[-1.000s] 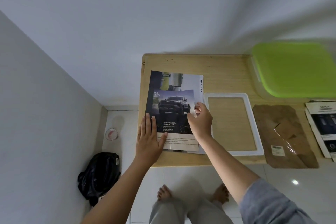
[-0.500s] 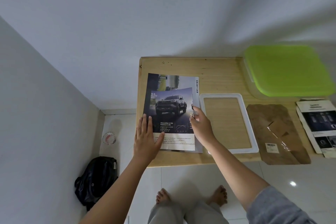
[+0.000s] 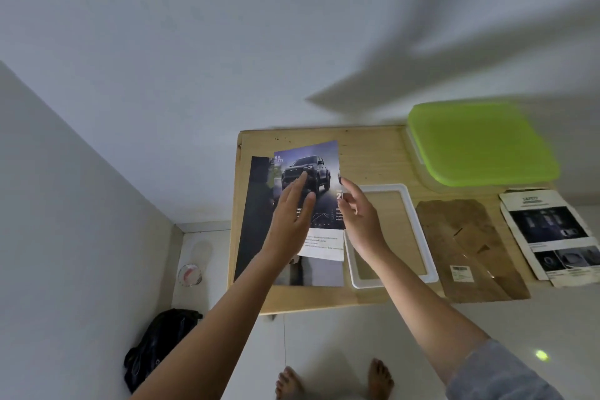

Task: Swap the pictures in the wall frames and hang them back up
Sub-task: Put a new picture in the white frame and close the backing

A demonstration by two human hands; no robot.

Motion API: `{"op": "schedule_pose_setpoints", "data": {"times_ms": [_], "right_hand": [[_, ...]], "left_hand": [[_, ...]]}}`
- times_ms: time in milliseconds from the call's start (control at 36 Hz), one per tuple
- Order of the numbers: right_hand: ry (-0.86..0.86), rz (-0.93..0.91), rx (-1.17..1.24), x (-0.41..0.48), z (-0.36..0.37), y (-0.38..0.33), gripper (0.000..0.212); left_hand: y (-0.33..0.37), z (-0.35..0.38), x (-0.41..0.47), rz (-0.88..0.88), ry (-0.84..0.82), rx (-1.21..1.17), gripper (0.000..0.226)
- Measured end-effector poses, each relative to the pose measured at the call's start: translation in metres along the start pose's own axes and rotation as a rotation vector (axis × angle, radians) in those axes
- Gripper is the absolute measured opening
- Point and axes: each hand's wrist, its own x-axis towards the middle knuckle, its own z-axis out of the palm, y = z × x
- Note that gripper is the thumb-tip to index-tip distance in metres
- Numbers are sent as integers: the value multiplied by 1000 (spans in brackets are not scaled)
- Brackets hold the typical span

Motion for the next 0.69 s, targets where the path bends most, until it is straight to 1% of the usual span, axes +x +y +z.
{"op": "schedule_pose_setpoints", "data": {"times_ms": [56,139,194,306,417,500,583,639,694], "right_hand": [[-27,-43,14,0,-9,-8,40],[-100,-107,17,-1,-22,-17,42],[-152,-139,27,-1,-31,-20,42],[-233,-201,35,-3,-44,-23,38],[-220,-248,42,-5,-52,-20,37],[-145,-262,21,-2,-57,-14,37],[-23,-199,-26,1,-68,-4,42],[34,-96,-5,2,-77,5,44],[53,45,57,1,-86,13,46]], "left_hand": [[23,4,9,12,-17,-89,47],[48,11,21,33,-14,-134,50],[57,18,25,48,-12,-170,52],[70,28,25,53,3,-238,47],[79,37,20,77,28,-228,42],[81,42,14,73,33,-206,42],[84,48,6,68,49,-206,44],[87,50,1,59,61,-255,45],[89,53,-1,49,94,-279,45]]}}
